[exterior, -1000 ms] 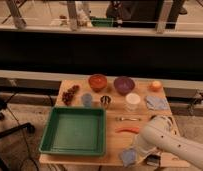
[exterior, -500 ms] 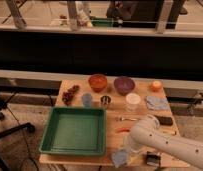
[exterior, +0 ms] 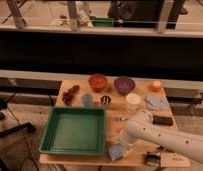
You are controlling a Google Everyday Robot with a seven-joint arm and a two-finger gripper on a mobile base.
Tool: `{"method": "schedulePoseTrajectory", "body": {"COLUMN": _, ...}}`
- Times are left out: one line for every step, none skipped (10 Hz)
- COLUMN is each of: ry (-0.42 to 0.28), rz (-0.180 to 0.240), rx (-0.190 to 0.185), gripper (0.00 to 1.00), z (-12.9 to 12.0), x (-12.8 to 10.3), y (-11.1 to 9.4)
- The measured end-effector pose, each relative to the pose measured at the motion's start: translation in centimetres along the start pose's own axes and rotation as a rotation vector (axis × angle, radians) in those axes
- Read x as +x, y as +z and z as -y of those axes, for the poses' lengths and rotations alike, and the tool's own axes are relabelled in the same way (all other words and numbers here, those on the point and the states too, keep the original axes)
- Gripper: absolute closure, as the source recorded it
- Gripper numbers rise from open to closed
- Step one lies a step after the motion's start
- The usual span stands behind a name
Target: Wipe table surface with sponge
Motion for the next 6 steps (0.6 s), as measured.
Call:
{"method": "schedulePoseTrajectory", "body": {"ry": 0.007, "rz": -0.01, "rx": 0.009, "gripper": 1.0, "z": 0.5, "x": 0.6, "y": -0.2}}
{"method": "schedulePoseTrajectory", "body": {"ry": 0.01, "rz": -0.018, "rx": 0.015, "gripper": 1.0, "z": 0.9, "x": 1.0, "y": -0.2}}
{"method": "schedulePoseTrajectory", "body": {"ry": 0.018, "rz": -0.022, "rx": 0.019, "gripper": 1.0, "z": 0.9, "x": 1.5, "y": -0.3}}
{"method": "schedulePoseTrajectory", "body": {"ry": 0.029, "rz": -0.027, "rx": 0.024, "gripper": 1.0, "z": 0.8, "x": 2.0, "y": -0.4}}
{"method": "schedulePoseTrajectory", "body": {"ry": 0.045, "rz": -0.035, "rx": 0.032, "gripper": 1.0, "z": 0.6, "x": 2.8, "y": -0.7}}
{"method": "schedulePoseTrajectory", "body": {"ry": 0.06, "rz": -0.042, "rx": 0.04, "gripper": 1.0, "z": 0.2, "x": 3.8, "y": -1.1}}
